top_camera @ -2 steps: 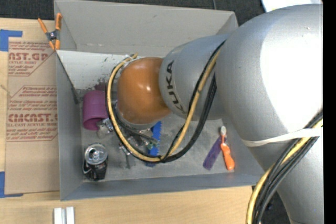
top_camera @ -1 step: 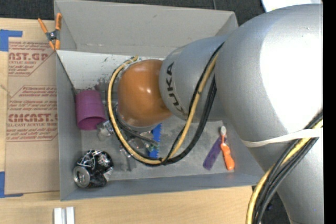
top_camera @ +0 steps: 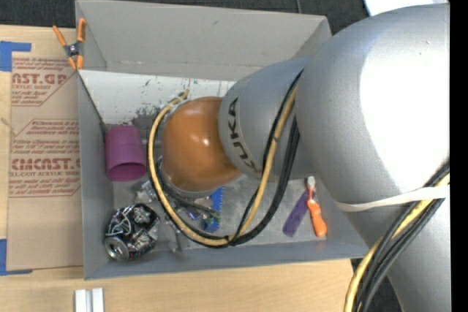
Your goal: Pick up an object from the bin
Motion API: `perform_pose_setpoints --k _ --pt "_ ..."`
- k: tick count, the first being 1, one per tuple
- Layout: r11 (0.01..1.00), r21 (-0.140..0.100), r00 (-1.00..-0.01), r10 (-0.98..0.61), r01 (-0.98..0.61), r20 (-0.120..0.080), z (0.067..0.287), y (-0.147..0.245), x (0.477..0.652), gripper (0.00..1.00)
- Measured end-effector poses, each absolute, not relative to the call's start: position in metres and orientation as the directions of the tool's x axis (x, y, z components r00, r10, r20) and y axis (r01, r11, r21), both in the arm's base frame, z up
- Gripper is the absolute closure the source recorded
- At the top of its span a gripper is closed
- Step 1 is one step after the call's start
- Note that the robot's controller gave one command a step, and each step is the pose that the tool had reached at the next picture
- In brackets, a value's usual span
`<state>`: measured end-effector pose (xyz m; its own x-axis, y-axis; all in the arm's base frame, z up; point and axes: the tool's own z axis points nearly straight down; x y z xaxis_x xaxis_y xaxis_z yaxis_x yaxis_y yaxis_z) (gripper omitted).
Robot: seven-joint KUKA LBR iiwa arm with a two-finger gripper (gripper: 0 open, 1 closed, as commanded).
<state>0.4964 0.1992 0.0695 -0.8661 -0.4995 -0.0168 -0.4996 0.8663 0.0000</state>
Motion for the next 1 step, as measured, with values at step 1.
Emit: perform_pose_setpoints --k 1 --pt "0.761 -0.006 -0.760 -0.649 -0.649 -0.024 0.0702 0.2325 0.4865 0.00"
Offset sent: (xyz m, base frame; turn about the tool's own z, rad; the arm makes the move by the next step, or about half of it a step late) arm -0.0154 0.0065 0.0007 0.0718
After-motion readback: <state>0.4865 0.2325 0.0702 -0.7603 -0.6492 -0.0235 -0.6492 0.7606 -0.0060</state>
